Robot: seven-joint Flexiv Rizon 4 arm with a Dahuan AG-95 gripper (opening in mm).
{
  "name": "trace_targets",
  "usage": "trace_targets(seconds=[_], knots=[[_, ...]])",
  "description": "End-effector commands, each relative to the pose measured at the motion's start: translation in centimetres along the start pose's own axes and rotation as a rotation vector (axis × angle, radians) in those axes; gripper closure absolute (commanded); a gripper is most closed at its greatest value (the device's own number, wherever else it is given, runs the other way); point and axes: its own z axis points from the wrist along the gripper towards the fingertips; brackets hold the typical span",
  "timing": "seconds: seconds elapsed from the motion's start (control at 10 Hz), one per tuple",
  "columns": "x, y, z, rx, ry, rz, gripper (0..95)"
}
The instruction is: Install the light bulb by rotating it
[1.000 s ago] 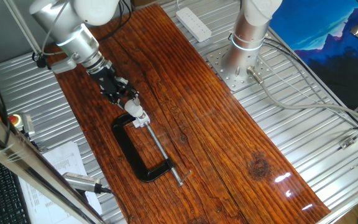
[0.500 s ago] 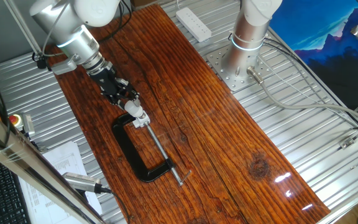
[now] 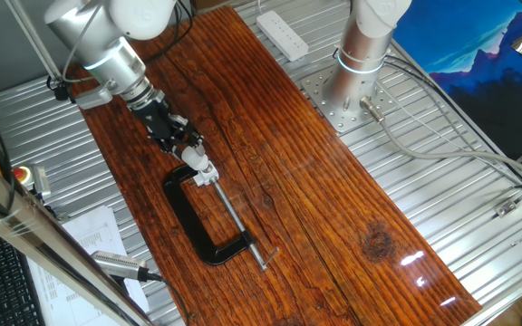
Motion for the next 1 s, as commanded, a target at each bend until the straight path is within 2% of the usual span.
trace_targets(seconds=[0.1,0.3,0.4,1.0], knots=[[0.03,0.03,0.02,0.001,0.001,0.004,38.0],[0.03,0.03,0.02,0.001,0.001,0.006,38.0],[0.03,0.03,0.02,0.001,0.001,0.011,57.0],[0.00,0.06,-0.03,0.002,0.000,0.019,57.0]])
